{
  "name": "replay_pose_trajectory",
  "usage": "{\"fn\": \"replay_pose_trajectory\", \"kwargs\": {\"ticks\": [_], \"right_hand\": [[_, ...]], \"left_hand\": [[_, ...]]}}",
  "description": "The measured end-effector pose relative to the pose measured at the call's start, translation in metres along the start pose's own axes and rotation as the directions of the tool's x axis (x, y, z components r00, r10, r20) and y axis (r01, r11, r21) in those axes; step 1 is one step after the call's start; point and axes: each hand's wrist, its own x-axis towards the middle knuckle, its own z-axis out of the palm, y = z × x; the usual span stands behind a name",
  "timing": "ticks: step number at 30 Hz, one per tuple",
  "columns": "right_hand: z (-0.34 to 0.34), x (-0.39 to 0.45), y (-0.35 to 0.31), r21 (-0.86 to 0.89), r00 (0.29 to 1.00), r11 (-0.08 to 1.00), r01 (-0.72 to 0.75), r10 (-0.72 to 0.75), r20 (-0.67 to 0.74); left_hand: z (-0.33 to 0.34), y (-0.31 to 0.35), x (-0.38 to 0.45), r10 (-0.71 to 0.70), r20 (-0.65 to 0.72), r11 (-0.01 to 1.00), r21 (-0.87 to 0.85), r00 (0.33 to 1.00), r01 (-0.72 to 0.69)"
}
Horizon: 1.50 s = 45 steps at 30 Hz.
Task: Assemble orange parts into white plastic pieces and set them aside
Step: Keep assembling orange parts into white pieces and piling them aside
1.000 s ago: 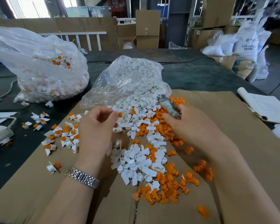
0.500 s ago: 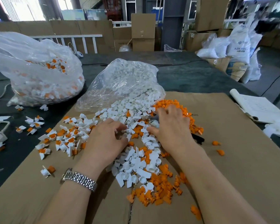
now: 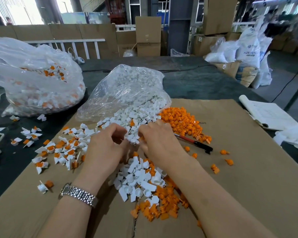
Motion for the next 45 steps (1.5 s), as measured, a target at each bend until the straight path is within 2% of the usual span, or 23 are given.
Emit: {"fn": "replay_pose_trajectory", "kwargs": {"ticks": [3,5,7,10,13,16,19,22,23,26,28,30,32,34,37,42,45], "right_hand": [[-0.008,-0.002,0.002,0.206,0.997,0.976,-0.067,0.075,-0.032],[-0.015,-0.004,0.002,0.398,0.988,0.911,-0.111,0.145,-0.056],[-0.020,-0.007,0.003,0.582,0.972,0.799,-0.153,0.228,-0.058],[-0.027,-0.011,0.006,0.805,0.956,0.557,-0.204,0.292,0.040],[-0.033,-0.013,0.007,0.882,0.959,0.433,-0.187,0.274,0.069],[-0.036,-0.014,0.004,0.910,0.969,0.380,-0.166,0.234,0.079],[-0.037,-0.015,0.005,0.892,0.968,0.415,-0.182,0.236,0.087],[-0.038,-0.015,0.007,0.867,0.966,0.456,-0.199,0.239,0.095],[-0.037,-0.015,0.007,0.853,0.966,0.481,-0.203,0.239,0.095],[-0.032,-0.014,0.001,0.769,0.962,0.601,-0.218,0.267,0.065],[-0.030,-0.014,0.000,0.762,0.957,0.607,-0.224,0.284,0.054],[-0.032,-0.014,0.003,0.816,0.964,0.540,-0.208,0.257,0.075],[-0.037,-0.016,0.009,0.877,0.976,0.442,-0.188,0.187,0.115],[-0.041,-0.018,0.014,0.903,0.987,0.402,-0.153,0.115,0.116],[-0.041,-0.017,0.015,0.888,0.996,0.454,-0.075,0.070,0.048],[-0.037,-0.017,0.012,0.850,0.994,0.527,0.001,0.093,-0.059],[-0.034,-0.018,0.009,0.783,0.986,0.620,0.052,0.092,-0.138]], "left_hand": [[-0.004,0.000,0.000,-0.036,0.038,0.984,-0.175,0.999,0.043],[-0.004,0.002,-0.001,-0.056,0.087,0.957,-0.278,0.995,0.078],[-0.005,0.005,-0.002,-0.079,0.154,0.909,-0.394,0.985,0.134],[-0.007,0.002,0.000,-0.083,0.256,0.846,-0.494,0.963,0.204],[-0.006,-0.001,0.002,-0.055,0.322,0.772,-0.587,0.945,0.245],[-0.003,-0.002,0.003,-0.016,0.373,0.608,-0.733,0.928,0.305],[-0.001,-0.004,0.004,-0.007,0.370,0.516,-0.795,0.929,0.320],[-0.002,-0.004,0.004,-0.005,0.363,0.500,-0.806,0.932,0.316],[-0.002,-0.004,0.003,-0.005,0.353,0.533,-0.790,0.936,0.301],[-0.002,-0.006,0.001,-0.004,0.287,0.747,-0.636,0.958,0.194],[-0.003,-0.007,0.001,0.010,0.262,0.781,-0.605,0.965,0.157],[-0.003,-0.006,0.002,0.012,0.259,0.725,-0.667,0.966,0.170],[-0.004,-0.004,0.003,0.009,0.289,0.586,-0.777,0.957,0.230],[-0.005,-0.002,0.004,0.021,0.328,0.475,-0.834,0.944,0.279],[-0.006,0.001,0.004,0.029,0.353,0.421,-0.853,0.935,0.309],[-0.008,0.004,0.002,0.032,0.345,0.431,-0.852,0.938,0.299],[-0.008,0.004,0.002,0.017,0.305,0.433,-0.861,0.952,0.268]]}}
